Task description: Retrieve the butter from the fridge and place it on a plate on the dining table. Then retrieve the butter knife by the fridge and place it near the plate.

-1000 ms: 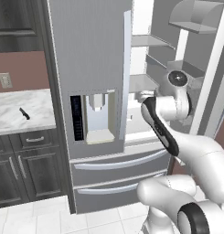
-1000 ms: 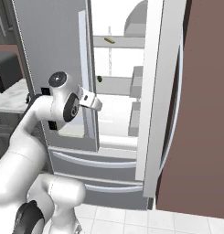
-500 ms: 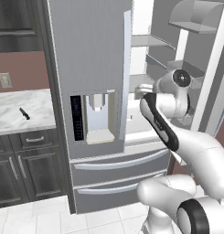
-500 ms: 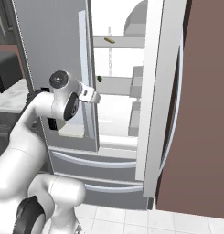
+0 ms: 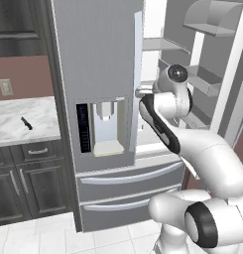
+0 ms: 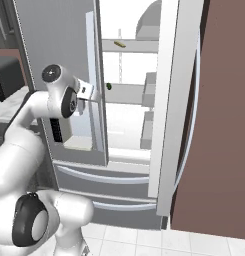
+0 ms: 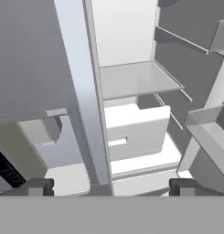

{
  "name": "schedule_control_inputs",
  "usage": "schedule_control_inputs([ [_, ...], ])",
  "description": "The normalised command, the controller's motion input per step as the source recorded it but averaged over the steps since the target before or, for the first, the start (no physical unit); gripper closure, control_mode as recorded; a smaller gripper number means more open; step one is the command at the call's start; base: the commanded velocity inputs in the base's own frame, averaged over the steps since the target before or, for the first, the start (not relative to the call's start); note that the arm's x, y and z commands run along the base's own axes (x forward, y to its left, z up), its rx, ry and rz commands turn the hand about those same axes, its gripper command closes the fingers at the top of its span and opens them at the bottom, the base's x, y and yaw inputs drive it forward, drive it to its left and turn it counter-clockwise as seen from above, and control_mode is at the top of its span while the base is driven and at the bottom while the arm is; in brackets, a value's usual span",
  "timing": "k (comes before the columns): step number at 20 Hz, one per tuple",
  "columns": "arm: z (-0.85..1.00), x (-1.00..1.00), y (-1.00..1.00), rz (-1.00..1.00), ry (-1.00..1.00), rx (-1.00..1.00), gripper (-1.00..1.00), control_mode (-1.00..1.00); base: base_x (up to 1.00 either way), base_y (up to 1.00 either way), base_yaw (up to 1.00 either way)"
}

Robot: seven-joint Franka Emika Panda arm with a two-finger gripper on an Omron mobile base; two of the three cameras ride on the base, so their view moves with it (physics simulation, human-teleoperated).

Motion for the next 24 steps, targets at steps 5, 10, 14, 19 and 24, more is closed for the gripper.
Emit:
schedule_control_inputs([
  [5,0.00,0.60,0.20,0.01,0.00,0.00,-1.00,-1.00,0.00,0.00,0.00],
  [10,0.00,0.61,0.07,0.01,0.00,0.00,-1.00,-1.00,0.00,0.00,0.00],
  [14,0.00,0.59,0.08,0.08,-0.01,0.00,-1.00,-1.00,0.00,0.00,0.00],
  [19,0.00,0.44,0.11,0.05,-0.05,-0.03,-1.00,-1.00,0.00,0.00,0.00],
  [24,0.00,0.09,0.00,0.00,-0.02,-0.13,-1.00,-1.00,0.00,0.00,0.00],
])
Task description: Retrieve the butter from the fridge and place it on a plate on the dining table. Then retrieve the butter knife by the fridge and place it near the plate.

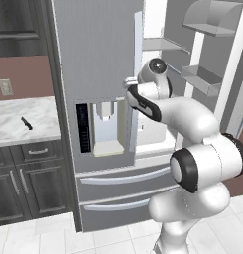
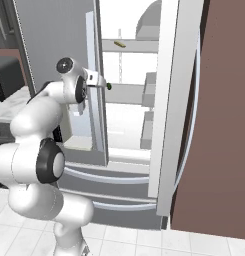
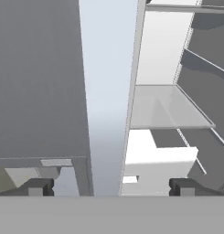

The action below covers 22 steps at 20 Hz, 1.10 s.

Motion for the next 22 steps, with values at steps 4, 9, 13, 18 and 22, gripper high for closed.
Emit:
schedule_control_inputs([
  [4,0.00,0.19,0.00,0.01,-0.05,-0.01,-1.00,-1.00,0.00,0.00,0.00],
  [9,0.00,0.46,0.00,0.00,-0.02,0.01,-1.00,-1.00,0.00,0.00,0.00],
  [13,-0.02,0.49,0.00,0.00,0.00,0.00,-1.00,-1.00,0.00,0.00,0.00],
  [18,-0.11,0.42,0.00,0.00,0.00,0.00,-1.00,-1.00,0.00,0.00,0.00],
  [22,-0.08,0.46,0.00,0.00,-0.02,0.01,-1.00,-1.00,0.00,0.00,0.00],
])
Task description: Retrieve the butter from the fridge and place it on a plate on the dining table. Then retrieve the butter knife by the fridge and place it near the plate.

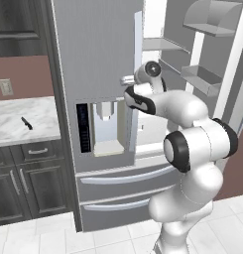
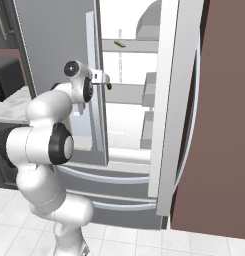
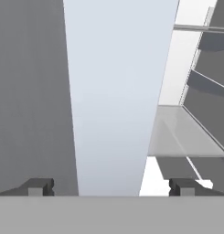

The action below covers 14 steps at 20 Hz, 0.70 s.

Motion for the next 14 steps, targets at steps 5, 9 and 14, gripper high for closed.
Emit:
schedule_control_inputs([
  [5,-0.03,0.26,0.03,0.01,0.00,0.00,1.00,-1.00,0.00,0.00,0.00],
  [9,0.00,-0.01,0.02,0.00,0.00,0.00,1.00,-1.00,0.00,0.00,0.00],
  [14,0.00,-0.48,0.30,-0.09,0.04,0.00,1.00,-1.00,0.00,0.00,0.00],
])
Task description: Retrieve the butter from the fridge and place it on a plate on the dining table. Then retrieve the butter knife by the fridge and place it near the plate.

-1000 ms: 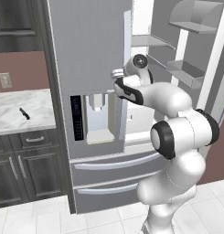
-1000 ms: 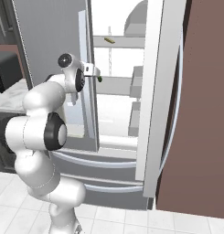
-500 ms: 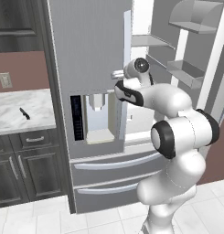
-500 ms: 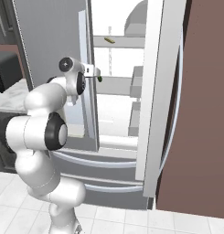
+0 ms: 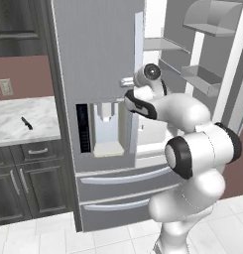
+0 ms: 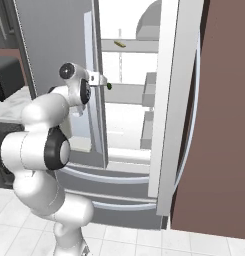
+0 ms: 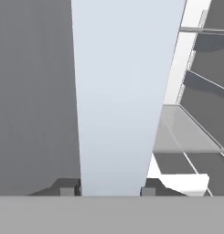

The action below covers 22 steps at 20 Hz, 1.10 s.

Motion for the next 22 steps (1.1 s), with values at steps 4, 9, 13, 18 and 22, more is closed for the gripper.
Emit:
schedule_control_inputs([
  [4,0.01,-0.98,0.78,-0.07,0.00,0.00,1.00,-1.00,0.00,0.00,0.00],
  [9,0.00,-1.00,1.00,-0.05,0.01,0.00,1.00,-1.00,0.00,0.00,0.00],
  [13,0.00,-0.90,1.00,-0.11,0.14,0.00,1.00,-1.00,0.00,0.00,0.00],
  [18,-0.04,-0.81,1.00,-0.16,0.04,0.00,1.00,-1.00,0.00,0.00,0.00],
  [22,-0.17,-0.49,1.00,-0.19,0.08,-0.01,1.00,-1.00,0.00,0.00,0.00],
])
